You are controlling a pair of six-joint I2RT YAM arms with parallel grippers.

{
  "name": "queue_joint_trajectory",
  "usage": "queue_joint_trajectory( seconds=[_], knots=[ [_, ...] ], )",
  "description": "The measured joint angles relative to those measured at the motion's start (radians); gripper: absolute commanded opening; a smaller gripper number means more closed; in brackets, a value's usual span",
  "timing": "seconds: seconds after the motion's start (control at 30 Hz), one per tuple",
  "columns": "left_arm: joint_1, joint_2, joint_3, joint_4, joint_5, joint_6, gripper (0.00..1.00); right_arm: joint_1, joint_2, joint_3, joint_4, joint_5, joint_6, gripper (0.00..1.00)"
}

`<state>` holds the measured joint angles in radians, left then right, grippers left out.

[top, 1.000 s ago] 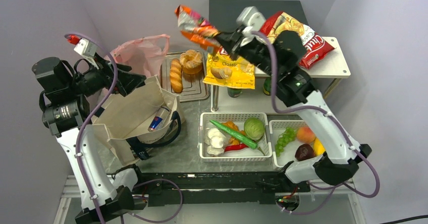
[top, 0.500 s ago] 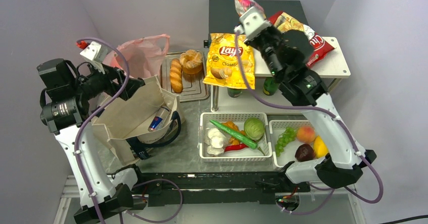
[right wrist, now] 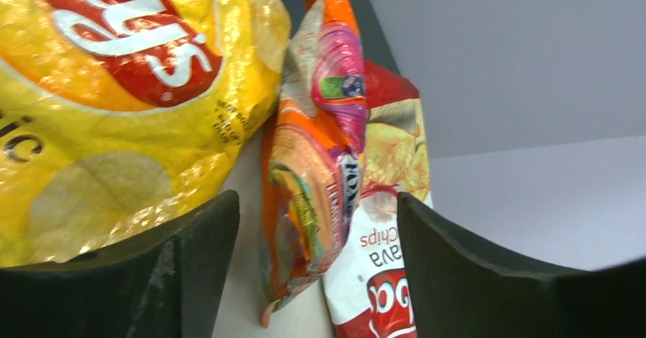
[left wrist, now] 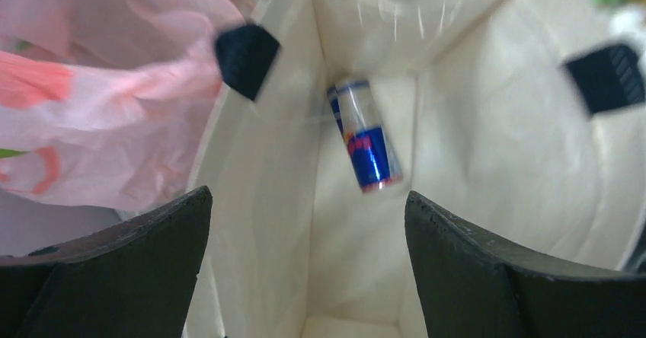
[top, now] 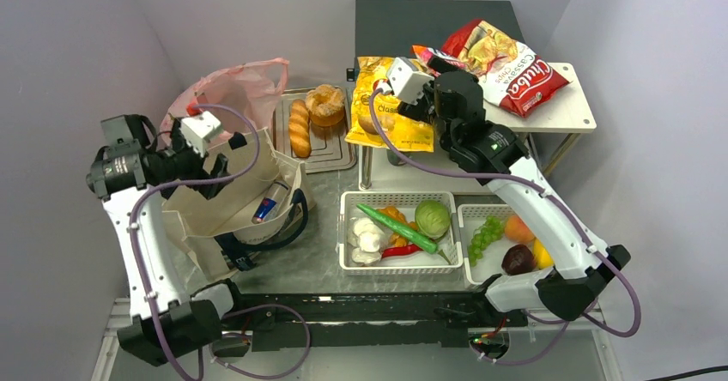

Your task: Untie the knot of the grocery bags and take out the mixed food

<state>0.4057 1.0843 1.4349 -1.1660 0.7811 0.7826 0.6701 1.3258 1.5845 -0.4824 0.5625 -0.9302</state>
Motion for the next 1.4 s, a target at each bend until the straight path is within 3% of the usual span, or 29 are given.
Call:
queue_joint_trajectory(
  seconds=[0.07,0.17,0.33,0.57,0.7,0.93,1.1,1.23,1.4],
  knots=[
    [0.000,0.029,-0.060,-0.047,-0.021,0.153,0.81,0.000,0.000,0.024,-0.061,-0.029,0.037,0.99],
    [-0.002,0.072,-0.138,-0.087,-0.059,0.307,0.69,0.000,0.000,0.093,-0.159,-0.102,0.100,1.00],
    [-0.004,0.074,-0.323,-0.159,-0.110,0.545,0.66,0.000,-0.013,0.254,-0.283,-0.313,0.223,1.00],
    [-0.041,-0.249,-0.624,-0.223,-0.138,0.790,0.71,0.010,-0.038,0.325,-0.288,-0.708,0.432,0.99],
    [-0.045,-0.452,-0.735,-0.227,-0.151,0.913,0.68,0.072,0.054,0.318,-0.226,-0.849,0.554,0.98],
    [-0.047,-0.656,-0.830,-0.159,-0.153,1.089,0.68,0.269,0.354,0.312,-0.136,-0.861,0.653,0.98],
    [-0.046,-0.676,-0.835,-0.151,-0.150,1.121,0.71,0.347,0.521,0.345,-0.107,-0.806,0.708,0.98],
    [-0.046,-0.647,-0.830,-0.135,-0.151,1.091,0.81,0.365,0.627,0.404,-0.093,-0.730,0.725,0.85],
    [-0.045,-0.512,-0.779,-0.056,-0.158,0.834,0.79,0.365,0.640,0.338,-0.087,-0.670,0.726,0.36]
  ],
)
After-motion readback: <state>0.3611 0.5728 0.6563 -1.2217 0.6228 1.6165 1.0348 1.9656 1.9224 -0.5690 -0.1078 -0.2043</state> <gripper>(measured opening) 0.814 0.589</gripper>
